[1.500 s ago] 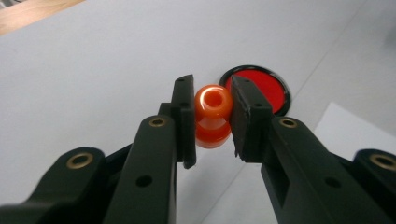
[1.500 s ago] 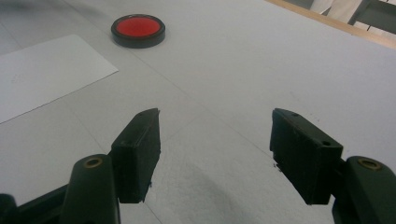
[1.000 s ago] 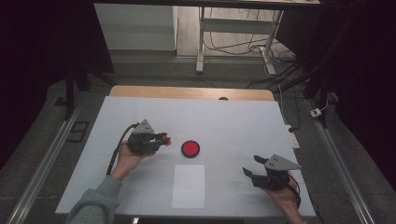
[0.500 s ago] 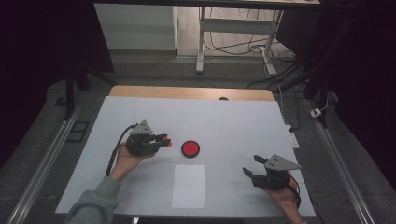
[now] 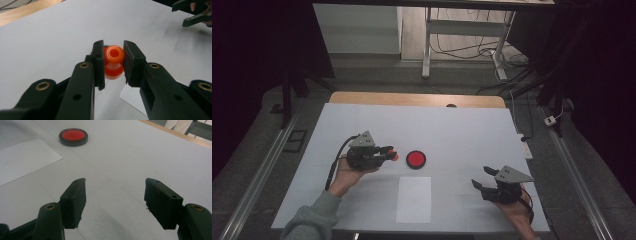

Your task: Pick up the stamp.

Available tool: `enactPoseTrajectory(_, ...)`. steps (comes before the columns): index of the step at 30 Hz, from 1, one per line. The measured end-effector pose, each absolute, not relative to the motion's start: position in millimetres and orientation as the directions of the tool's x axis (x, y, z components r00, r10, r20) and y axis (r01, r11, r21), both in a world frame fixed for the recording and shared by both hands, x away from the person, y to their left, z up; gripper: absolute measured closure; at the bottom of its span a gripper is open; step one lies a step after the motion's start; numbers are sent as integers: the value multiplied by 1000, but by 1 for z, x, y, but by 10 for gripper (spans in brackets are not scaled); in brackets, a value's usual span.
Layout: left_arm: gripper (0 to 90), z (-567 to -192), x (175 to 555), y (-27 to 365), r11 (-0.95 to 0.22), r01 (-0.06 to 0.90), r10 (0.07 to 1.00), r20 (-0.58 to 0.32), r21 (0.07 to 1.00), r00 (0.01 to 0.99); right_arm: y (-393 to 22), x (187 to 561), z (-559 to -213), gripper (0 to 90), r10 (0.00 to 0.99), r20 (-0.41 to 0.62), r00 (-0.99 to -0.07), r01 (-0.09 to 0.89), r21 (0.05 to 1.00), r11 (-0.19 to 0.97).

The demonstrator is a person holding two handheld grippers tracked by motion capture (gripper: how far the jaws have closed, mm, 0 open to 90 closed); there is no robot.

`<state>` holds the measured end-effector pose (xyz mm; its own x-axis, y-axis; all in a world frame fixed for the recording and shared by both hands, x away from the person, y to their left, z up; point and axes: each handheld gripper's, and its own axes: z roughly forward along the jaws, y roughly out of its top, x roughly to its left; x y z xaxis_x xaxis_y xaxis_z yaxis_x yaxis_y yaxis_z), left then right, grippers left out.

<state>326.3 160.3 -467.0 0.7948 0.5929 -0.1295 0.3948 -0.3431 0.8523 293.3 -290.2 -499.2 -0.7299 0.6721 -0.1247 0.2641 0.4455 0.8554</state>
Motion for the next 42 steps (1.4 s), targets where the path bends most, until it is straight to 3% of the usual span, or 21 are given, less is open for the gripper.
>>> enactPoseTrajectory(42, 724, -469, 302, 115, -388, 376, 465, -173, 842, 868, -285, 298, -502, 336, 660, -125, -740, 266, 848, 459)
